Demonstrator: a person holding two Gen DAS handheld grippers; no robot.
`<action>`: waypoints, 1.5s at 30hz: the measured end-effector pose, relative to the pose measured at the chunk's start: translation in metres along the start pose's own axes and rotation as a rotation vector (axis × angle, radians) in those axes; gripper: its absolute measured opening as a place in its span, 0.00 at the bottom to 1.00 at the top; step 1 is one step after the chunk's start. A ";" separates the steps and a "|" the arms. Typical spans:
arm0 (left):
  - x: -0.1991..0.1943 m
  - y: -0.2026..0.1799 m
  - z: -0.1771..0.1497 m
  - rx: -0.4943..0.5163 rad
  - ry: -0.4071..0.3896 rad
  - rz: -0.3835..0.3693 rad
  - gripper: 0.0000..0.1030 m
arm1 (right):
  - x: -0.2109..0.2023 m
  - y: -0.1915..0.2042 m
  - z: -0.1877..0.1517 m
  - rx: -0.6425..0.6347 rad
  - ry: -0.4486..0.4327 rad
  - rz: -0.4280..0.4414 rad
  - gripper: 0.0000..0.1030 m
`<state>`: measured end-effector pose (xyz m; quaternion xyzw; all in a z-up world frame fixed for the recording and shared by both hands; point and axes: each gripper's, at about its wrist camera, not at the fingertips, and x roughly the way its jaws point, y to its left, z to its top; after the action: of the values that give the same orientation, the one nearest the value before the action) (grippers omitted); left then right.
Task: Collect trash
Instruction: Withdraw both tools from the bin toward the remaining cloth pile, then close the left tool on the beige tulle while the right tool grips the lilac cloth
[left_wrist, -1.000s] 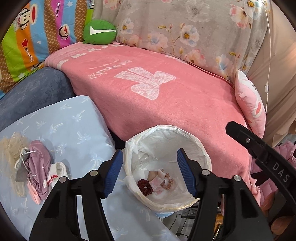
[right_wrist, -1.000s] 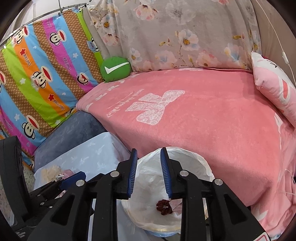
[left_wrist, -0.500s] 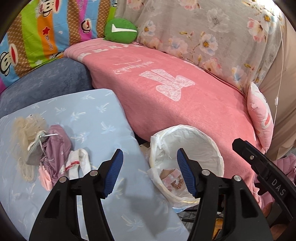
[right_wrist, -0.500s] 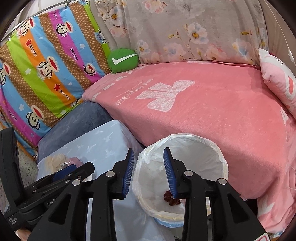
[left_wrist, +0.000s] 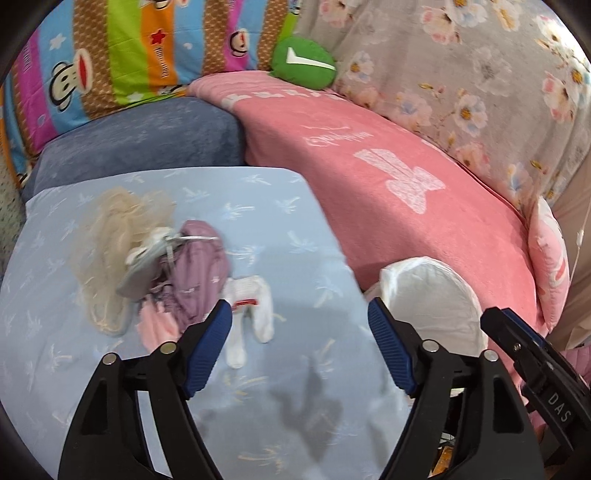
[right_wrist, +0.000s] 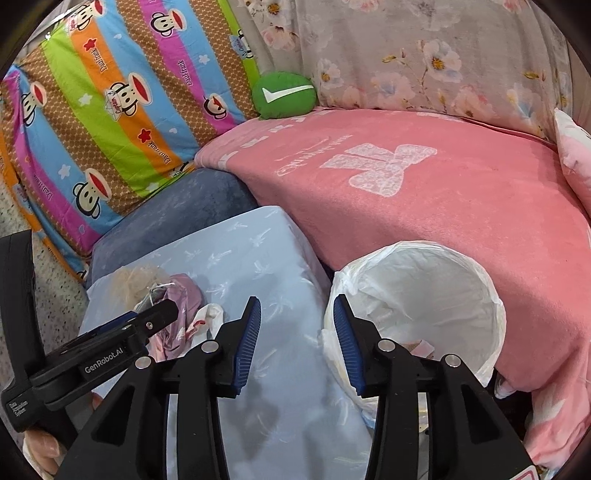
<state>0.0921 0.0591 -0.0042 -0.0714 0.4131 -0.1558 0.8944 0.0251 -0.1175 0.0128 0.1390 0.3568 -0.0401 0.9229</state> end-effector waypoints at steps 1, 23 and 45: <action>-0.001 0.008 -0.001 -0.013 -0.001 0.007 0.72 | 0.002 0.005 -0.002 -0.008 0.005 0.004 0.40; -0.001 0.142 0.024 -0.150 -0.037 0.165 0.81 | 0.076 0.106 -0.016 -0.114 0.114 0.080 0.49; 0.036 0.183 0.056 -0.225 0.034 0.005 0.10 | 0.178 0.201 -0.002 -0.119 0.226 0.216 0.45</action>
<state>0.1971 0.2192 -0.0406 -0.1678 0.4434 -0.1074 0.8739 0.1909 0.0800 -0.0618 0.1252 0.4430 0.0966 0.8825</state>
